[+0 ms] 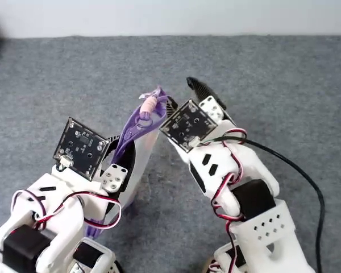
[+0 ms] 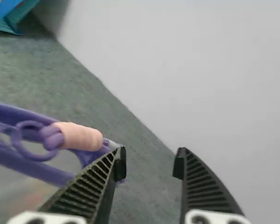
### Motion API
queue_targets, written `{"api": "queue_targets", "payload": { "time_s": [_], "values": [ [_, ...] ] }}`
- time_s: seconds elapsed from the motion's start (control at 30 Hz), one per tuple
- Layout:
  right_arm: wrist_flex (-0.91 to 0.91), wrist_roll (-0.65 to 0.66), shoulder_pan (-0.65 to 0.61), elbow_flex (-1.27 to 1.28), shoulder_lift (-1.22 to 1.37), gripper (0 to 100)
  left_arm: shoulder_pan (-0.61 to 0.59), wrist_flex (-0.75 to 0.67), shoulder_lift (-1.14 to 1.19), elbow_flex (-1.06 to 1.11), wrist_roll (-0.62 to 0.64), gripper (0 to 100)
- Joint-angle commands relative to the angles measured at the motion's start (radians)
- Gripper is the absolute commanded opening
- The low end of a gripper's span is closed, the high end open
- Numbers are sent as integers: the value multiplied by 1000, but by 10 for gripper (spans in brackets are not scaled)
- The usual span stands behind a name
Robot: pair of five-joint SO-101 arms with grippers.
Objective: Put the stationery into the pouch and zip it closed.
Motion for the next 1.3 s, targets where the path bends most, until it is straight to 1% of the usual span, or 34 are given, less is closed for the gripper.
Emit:
{"api": "queue_targets", "payload": {
  "time_s": [0.0,0.1,0.2,0.4,0.5,0.83,0.9,1.07,1.2,1.27],
  "values": [
    [-21,9,-25,-51,22,106,-8,-5,-6,-56,-11,11],
    [-27,11,-45,-51,44,94,-8,-5,-6,-56,-9,11],
    [-2,41,-65,-48,48,125,-8,-5,-9,-56,-12,11],
    [59,51,-79,-48,39,185,-8,-5,-11,-56,-12,11],
    [61,63,-113,-48,39,188,-8,-5,-11,-56,-11,11],
    [53,172,-234,-46,50,188,0,-5,-11,-58,-12,11],
    [42,193,-243,-29,50,188,0,-2,-11,-61,-12,11],
    [-70,226,-239,35,39,187,0,2,-11,-62,-14,11],
    [-71,219,-234,40,39,187,-8,-3,-11,-61,-77,11],
    [-71,219,-205,40,39,187,-15,-5,-11,-58,-126,11]
  ]
}}
